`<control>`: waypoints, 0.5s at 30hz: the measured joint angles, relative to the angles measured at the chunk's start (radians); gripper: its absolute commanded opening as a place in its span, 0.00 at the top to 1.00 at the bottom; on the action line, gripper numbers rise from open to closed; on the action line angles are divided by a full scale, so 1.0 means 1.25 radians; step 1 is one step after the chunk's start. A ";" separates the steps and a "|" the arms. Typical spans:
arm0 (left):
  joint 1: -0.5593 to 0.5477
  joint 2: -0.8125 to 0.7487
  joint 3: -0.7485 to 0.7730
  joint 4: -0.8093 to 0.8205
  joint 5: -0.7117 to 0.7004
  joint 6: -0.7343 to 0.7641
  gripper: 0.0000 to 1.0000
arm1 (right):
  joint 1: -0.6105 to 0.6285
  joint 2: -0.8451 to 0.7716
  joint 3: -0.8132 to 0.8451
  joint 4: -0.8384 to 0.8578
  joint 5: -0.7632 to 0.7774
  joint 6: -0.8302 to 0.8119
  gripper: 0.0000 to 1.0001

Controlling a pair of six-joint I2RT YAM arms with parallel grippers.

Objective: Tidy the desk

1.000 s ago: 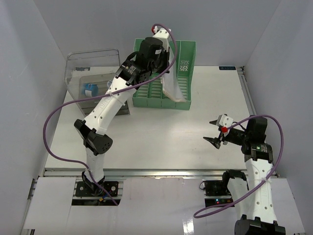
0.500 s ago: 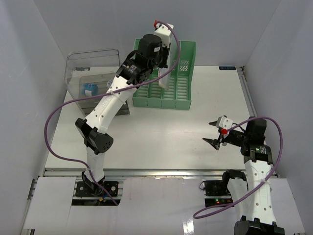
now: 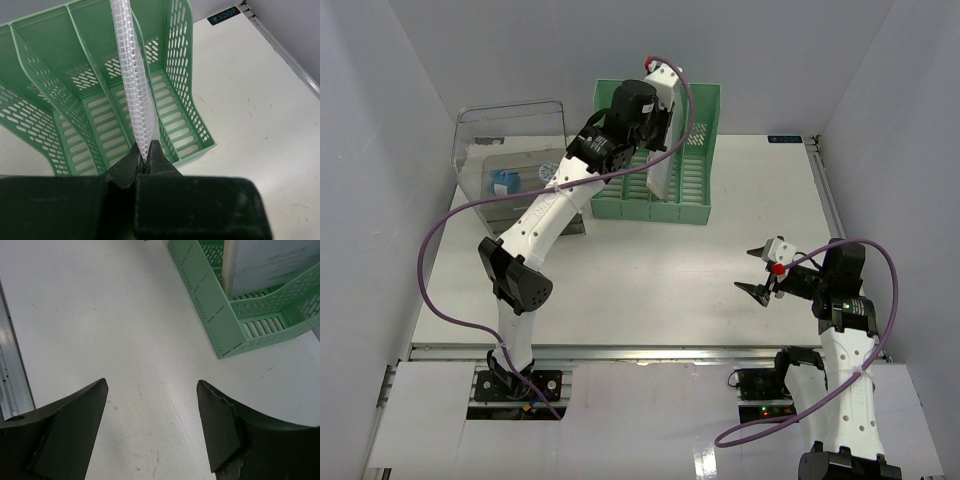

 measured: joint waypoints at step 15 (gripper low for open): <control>0.009 0.005 -0.010 0.015 -0.003 -0.009 0.65 | 0.000 0.000 -0.001 0.001 -0.003 0.000 0.22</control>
